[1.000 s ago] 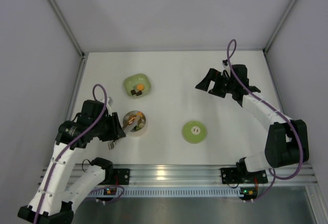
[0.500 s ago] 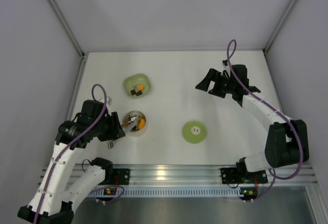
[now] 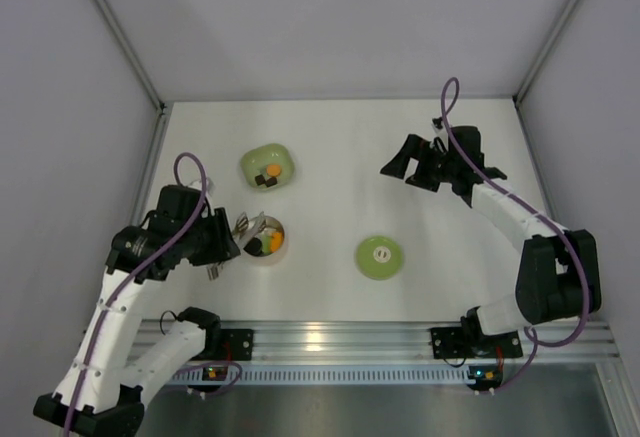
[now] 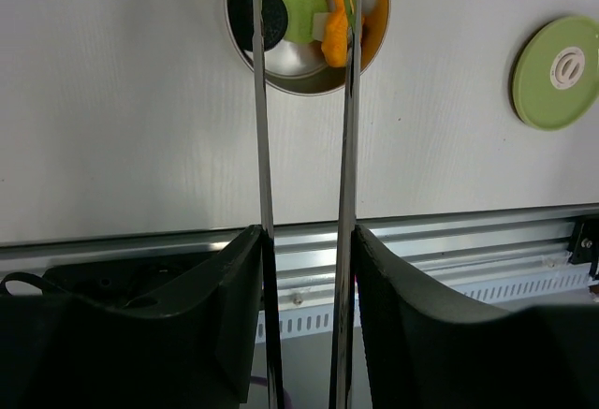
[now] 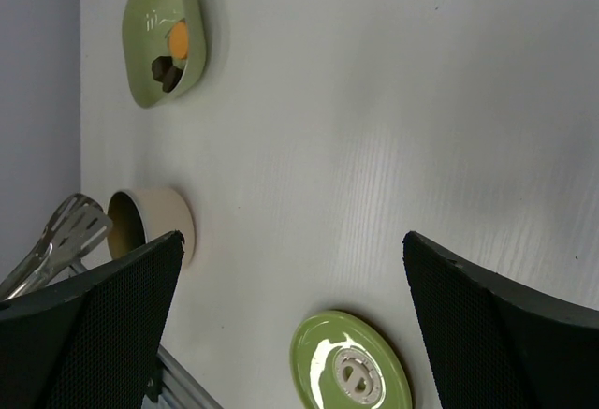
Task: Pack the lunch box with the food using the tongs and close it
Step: Place the fake food in the packing box, then pick up the fake food from the plate.
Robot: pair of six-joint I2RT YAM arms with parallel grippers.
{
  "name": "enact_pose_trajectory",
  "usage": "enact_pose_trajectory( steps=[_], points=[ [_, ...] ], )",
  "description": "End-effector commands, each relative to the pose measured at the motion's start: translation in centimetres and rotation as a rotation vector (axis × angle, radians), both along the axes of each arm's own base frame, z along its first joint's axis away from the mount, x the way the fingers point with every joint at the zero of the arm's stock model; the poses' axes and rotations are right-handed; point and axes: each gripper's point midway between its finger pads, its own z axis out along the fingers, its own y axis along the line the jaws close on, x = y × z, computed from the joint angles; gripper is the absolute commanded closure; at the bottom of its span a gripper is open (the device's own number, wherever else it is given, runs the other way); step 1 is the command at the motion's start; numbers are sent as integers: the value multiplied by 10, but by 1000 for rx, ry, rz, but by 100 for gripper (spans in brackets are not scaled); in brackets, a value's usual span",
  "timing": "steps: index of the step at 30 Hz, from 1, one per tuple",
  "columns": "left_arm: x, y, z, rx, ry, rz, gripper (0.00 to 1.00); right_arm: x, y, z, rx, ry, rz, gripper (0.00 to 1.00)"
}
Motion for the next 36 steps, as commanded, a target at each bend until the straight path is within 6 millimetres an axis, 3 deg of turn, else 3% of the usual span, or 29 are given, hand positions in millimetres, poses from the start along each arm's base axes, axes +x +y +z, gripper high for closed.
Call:
enact_pose_trajectory(
  steps=[1,5,11,18,28,36],
  points=[
    [15,-1,23,-12,-83,17,54,14,5,25,11,-83,29,0],
    [37,-4,44,-13,-148,25,54,16,7,30,21,-89,36,1],
    [87,-19,50,-12,-188,19,53,17,10,37,34,-101,47,1],
    [144,-22,24,77,-148,54,53,17,12,39,45,-105,59,0],
    [179,-21,3,138,-141,87,53,17,15,37,61,-105,72,0],
    [189,-20,-11,173,-111,94,53,16,14,33,53,-100,75,1]
  ],
)
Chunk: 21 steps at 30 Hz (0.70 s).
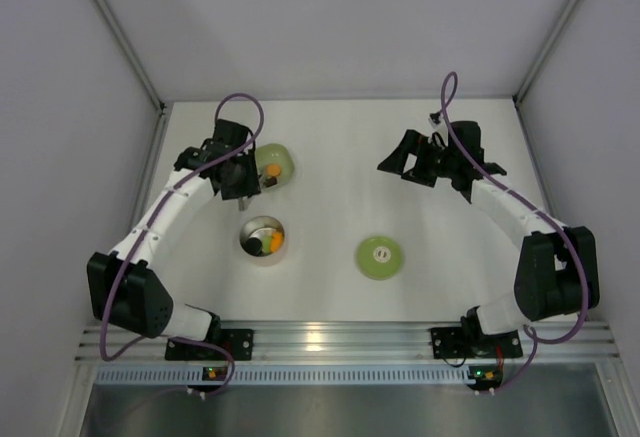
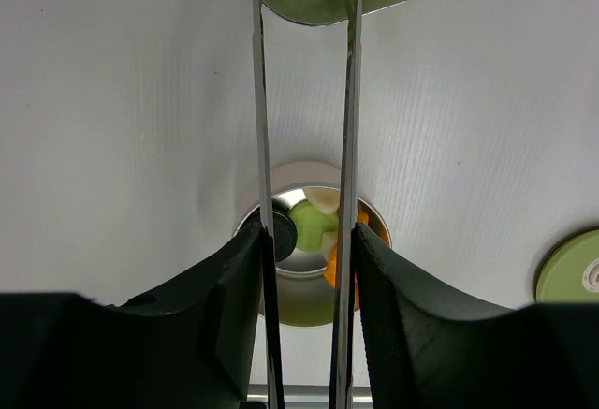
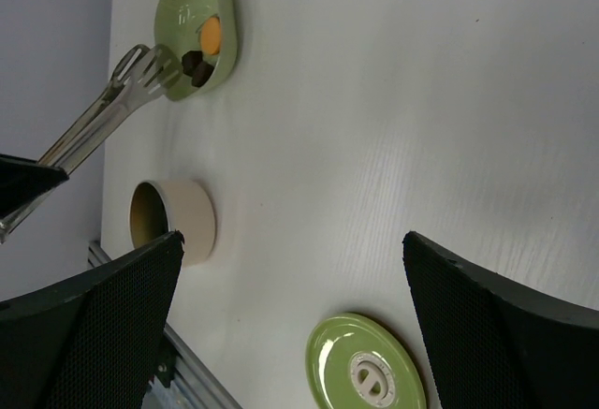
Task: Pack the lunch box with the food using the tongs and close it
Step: Pick up the fake food from the plate.
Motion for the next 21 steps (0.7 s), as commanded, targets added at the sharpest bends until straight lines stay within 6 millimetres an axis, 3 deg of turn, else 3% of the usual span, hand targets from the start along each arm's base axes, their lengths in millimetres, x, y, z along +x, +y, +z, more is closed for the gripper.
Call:
enact_pose_trajectory(
  steps=[1,21],
  points=[
    [22,-2,20,1,-96,8,53,13,4,19,13,-83,20,1],
    [30,-3,-14,32,-26,1,55,10,3,15,11,-79,17,1]
  ],
)
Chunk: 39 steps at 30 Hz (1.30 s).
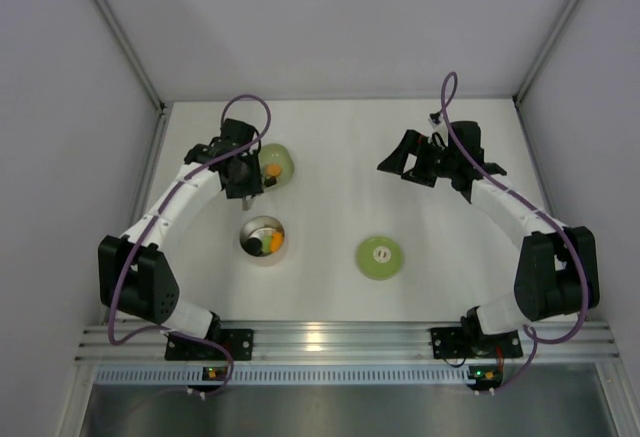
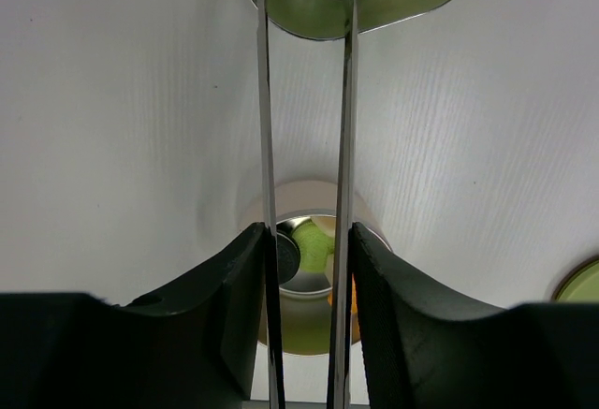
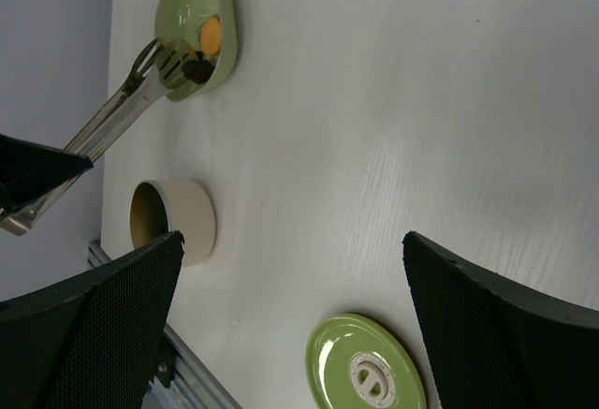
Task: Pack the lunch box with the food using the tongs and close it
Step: Pick up the fake food from the plate.
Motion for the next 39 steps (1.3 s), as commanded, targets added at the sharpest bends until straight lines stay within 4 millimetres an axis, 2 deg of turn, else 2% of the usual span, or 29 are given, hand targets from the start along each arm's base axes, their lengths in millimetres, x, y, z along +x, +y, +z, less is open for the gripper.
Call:
enact_pose_trajectory(
  steps=[1,15,26,28,39],
  points=[
    [16,-2,8,1,-61,-5,56,10,2,16,11,-80,17,0],
    [18,-4,5,1,-53,-17,66,11,3,15,14,-78,15,1],
    [33,-8,27,-11,-108,-19,69,10,2,20,14,-87,13,0],
    [33,-8,30,-13,-119,-14,74,10,2,20,13,-87,13,1],
    [34,-6,53,-17,-175,-12,74,11,2,22,14,-90,13,1]
  ],
)
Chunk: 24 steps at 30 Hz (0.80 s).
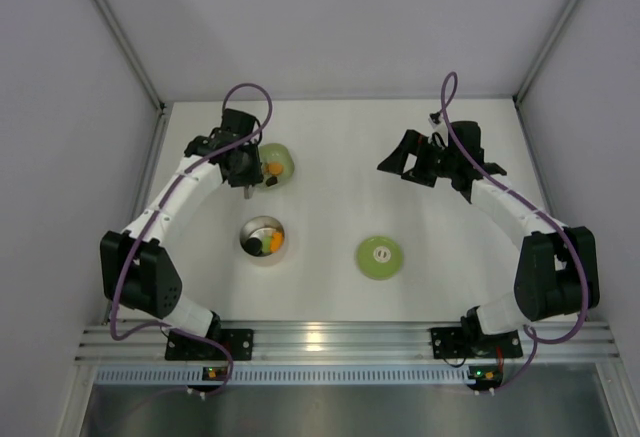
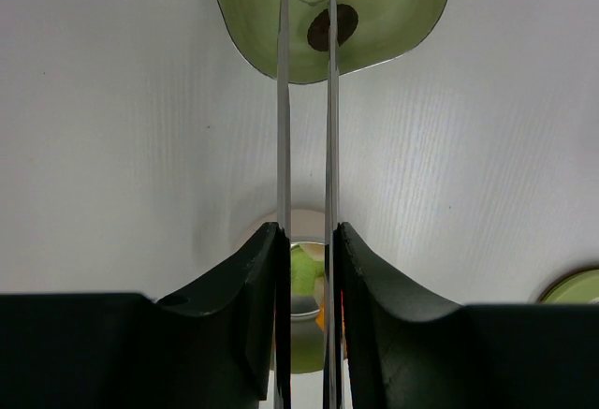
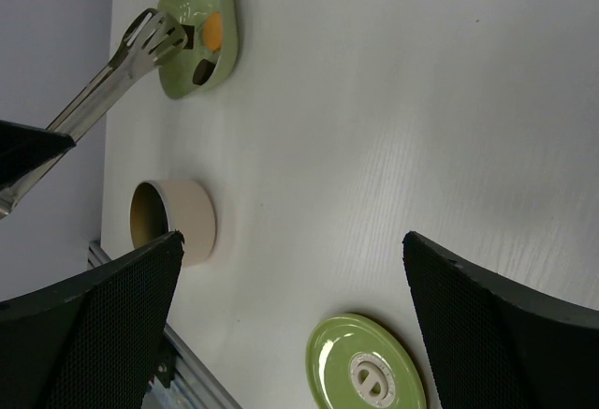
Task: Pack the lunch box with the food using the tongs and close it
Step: Pick up the fake food from the plate, then place the fake food in the packing box.
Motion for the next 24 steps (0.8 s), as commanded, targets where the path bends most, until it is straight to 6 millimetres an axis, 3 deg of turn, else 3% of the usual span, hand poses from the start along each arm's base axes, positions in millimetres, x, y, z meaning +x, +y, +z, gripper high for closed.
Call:
enact_pose_trajectory(
  steps=[1,5,11,15,24],
  points=[
    [11,0,38,-17,-119,4,74,11,2,22,14,-89,13,1],
    [6,1,45,-21,-122,-1,74,12,3,22,17,-89,11,1],
    [-18,2,62,-59,-139,-17,74,13,3,26,19,-93,10,1],
    [-45,8,78,-81,-162,-27,73,13,2,28,19,-93,1,1],
    [-126,20,76,-142,-134,-48,73,4,-4,34,-1,-96,-29,1]
  ],
)
